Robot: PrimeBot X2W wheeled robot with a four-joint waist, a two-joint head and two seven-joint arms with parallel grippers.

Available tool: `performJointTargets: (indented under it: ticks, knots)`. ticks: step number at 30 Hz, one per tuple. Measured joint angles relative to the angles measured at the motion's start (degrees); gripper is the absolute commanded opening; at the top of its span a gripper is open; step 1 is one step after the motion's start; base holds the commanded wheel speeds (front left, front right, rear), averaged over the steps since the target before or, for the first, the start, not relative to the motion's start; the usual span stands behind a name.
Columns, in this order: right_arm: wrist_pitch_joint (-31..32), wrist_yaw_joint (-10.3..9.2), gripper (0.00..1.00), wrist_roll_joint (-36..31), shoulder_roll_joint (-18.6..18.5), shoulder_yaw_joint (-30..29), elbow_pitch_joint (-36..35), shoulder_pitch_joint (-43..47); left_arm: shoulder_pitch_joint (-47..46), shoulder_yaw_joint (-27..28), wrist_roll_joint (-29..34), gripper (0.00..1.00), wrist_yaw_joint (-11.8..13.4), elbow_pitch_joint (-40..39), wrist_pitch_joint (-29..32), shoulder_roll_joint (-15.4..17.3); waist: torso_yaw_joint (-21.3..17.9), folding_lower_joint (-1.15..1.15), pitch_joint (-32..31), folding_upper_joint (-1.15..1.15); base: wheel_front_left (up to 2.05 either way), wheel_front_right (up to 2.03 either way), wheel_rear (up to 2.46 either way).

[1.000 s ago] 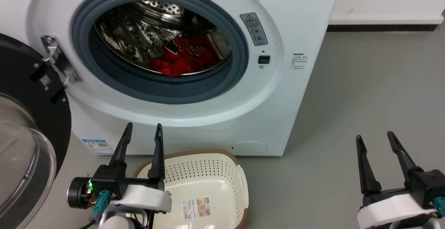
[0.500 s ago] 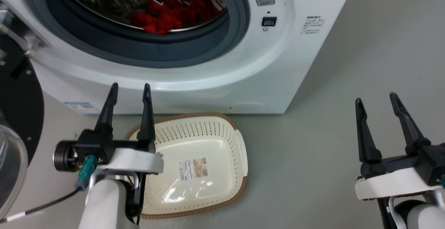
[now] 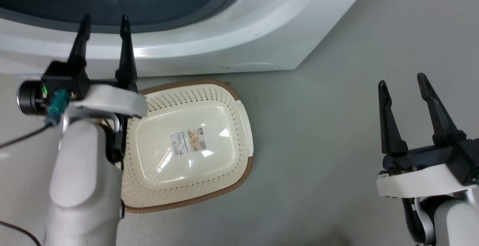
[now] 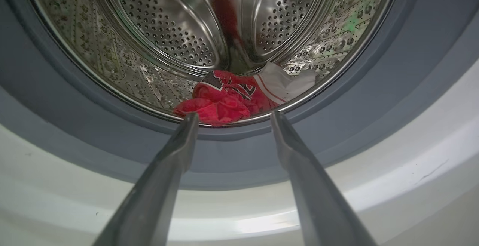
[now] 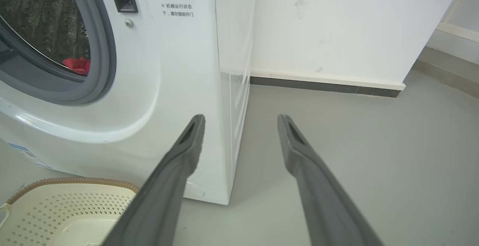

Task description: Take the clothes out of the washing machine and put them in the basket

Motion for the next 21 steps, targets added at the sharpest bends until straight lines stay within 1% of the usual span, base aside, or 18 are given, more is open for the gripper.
performJointTargets:
  ticks: [5, 10, 13, 17, 21]
  knots:
    - [-1.2, 0.00, 1.00, 1.0, 0.0, 1.0, 1.3, -1.0, -8.3, 0.0, 0.5, 1.00, -0.7, 8.9, 0.0, 2.9, -2.1, 0.00, 2.9, 0.00, 0.00, 0.00, 0.00]
    - [-2.5, 0.00, 1.00, 1.6, 0.0, 2.0, 2.9, -1.5, -18.2, -0.7, 1.0, 1.00, -1.2, 17.3, 2.4, 5.9, -4.1, -0.01, 5.0, 0.00, 0.00, 0.00, 0.00]
    - [-3.1, 0.00, 1.00, 2.1, 0.0, 2.6, 3.7, -1.8, -23.5, -1.4, 1.6, 1.00, -1.3, 21.3, 5.4, 7.2, -5.1, -0.01, 5.8, 0.00, 0.00, 0.00, 0.00]
    - [-3.7, 0.00, 1.00, 2.9, 0.0, 3.7, 4.5, -2.6, -30.9, -1.6, 1.9, 1.00, -1.5, 26.5, 9.9, 10.0, -6.4, -0.01, 6.7, 0.00, 0.00, 0.00, 0.00]
    - [-4.4, 0.00, 1.00, 3.8, 0.0, 5.1, 5.7, -2.9, -36.4, -2.2, 2.4, 1.00, -1.9, 32.1, 14.8, 12.8, -8.0, -0.01, 7.1, 0.00, 0.00, 0.00, 0.00]
